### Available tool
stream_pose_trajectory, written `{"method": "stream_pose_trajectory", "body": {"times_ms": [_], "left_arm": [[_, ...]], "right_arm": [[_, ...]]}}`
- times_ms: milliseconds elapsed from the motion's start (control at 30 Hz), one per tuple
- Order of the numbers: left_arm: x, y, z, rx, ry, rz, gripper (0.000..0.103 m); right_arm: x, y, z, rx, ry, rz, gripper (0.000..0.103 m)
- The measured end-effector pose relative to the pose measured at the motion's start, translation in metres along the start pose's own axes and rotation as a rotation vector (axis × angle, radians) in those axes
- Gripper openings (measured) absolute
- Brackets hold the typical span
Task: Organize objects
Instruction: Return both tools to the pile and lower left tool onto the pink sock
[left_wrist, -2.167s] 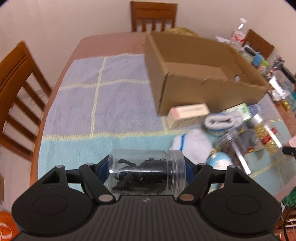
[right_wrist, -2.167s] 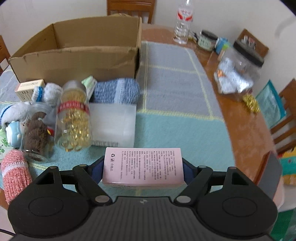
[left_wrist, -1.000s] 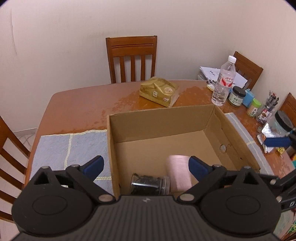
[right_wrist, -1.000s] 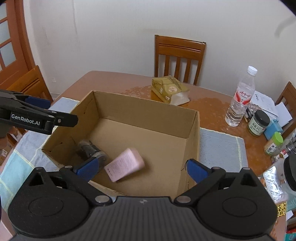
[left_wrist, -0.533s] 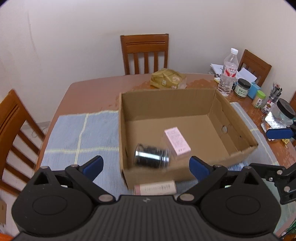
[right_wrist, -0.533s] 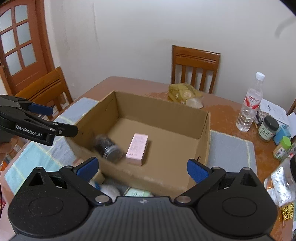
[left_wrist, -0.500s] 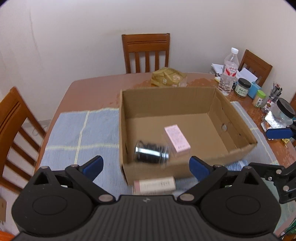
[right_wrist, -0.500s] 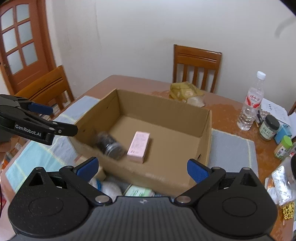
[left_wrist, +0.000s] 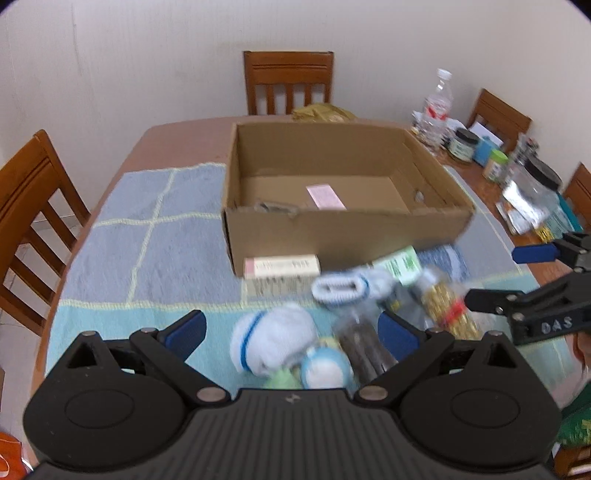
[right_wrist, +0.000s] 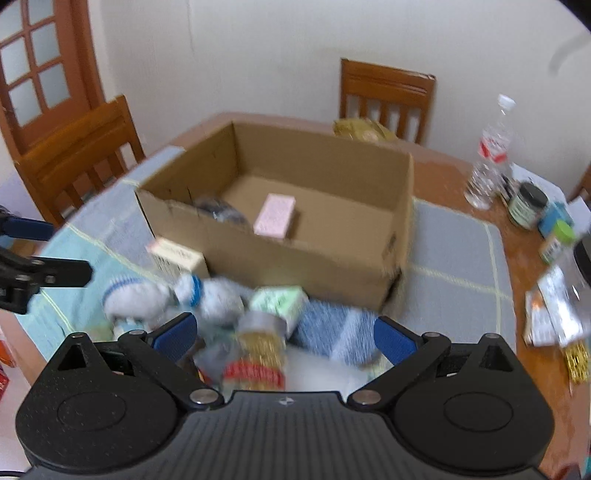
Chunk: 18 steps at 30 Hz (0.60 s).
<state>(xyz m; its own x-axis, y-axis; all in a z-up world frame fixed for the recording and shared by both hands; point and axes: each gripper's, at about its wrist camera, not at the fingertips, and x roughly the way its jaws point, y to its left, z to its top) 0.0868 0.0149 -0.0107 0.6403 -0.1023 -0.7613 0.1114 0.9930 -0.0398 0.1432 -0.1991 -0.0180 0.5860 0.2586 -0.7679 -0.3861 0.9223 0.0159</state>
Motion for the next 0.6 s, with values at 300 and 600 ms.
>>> {"method": "stream_pose_trajectory", "body": {"times_ms": [300,600], "left_arm": [[-0.017,-0.002,-0.04,0.044,-0.002,-0.051,0.099],[-0.018,-0.011,-0.068,0.059,0.028,-0.067,0.099]], "right_arm": [[0.005,0.015,-0.041,0.128,0.057,-0.09,0.103],[0.024,0.014,-0.051,0.141,0.095,-0.134,0.103]]}}
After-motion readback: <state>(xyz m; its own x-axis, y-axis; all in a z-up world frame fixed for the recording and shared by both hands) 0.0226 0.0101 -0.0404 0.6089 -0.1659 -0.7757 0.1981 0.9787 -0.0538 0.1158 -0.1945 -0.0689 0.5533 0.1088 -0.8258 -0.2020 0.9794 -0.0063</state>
